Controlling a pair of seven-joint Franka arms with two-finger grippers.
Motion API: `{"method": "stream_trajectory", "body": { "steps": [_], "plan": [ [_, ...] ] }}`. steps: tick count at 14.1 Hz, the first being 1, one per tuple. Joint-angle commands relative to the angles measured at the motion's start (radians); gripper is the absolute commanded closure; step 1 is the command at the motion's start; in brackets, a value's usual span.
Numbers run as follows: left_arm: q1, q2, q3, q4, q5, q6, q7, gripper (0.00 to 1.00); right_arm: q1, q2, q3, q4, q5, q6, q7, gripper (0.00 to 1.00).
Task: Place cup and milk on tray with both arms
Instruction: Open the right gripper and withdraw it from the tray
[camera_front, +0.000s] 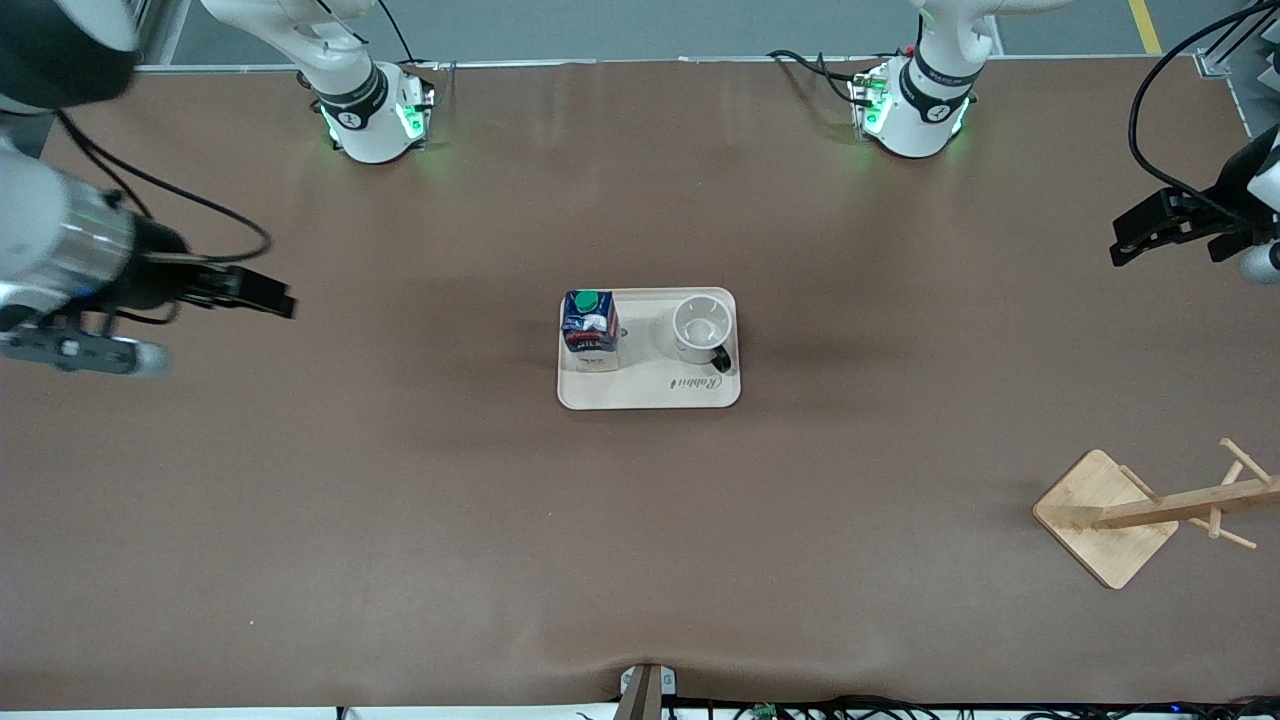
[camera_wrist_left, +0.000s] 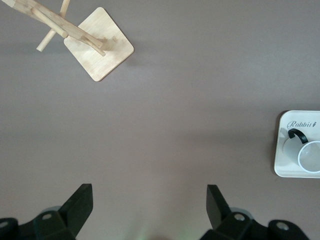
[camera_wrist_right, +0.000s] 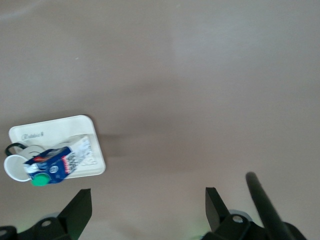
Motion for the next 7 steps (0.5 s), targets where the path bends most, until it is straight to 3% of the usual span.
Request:
{"method": "stream_trajectory", "body": {
  "steps": [1, 4, 7],
  "plan": [
    [-0.006, -0.012, 0.008, -0.007, -0.02, -0.007, -0.002, 0.0, -0.052, -0.121, 0.02, -0.123, -0.085, -0.012, -0.091, 0.0],
    [-0.004, -0.017, 0.008, -0.005, -0.02, -0.007, -0.002, 0.0, -0.067, -0.28, 0.018, -0.344, -0.103, 0.078, -0.169, 0.0],
    [0.0, -0.028, 0.008, -0.004, -0.02, -0.014, 0.007, 0.0, -0.105, -0.272, 0.004, -0.335, -0.171, 0.107, -0.304, 0.0]
  ]
}}
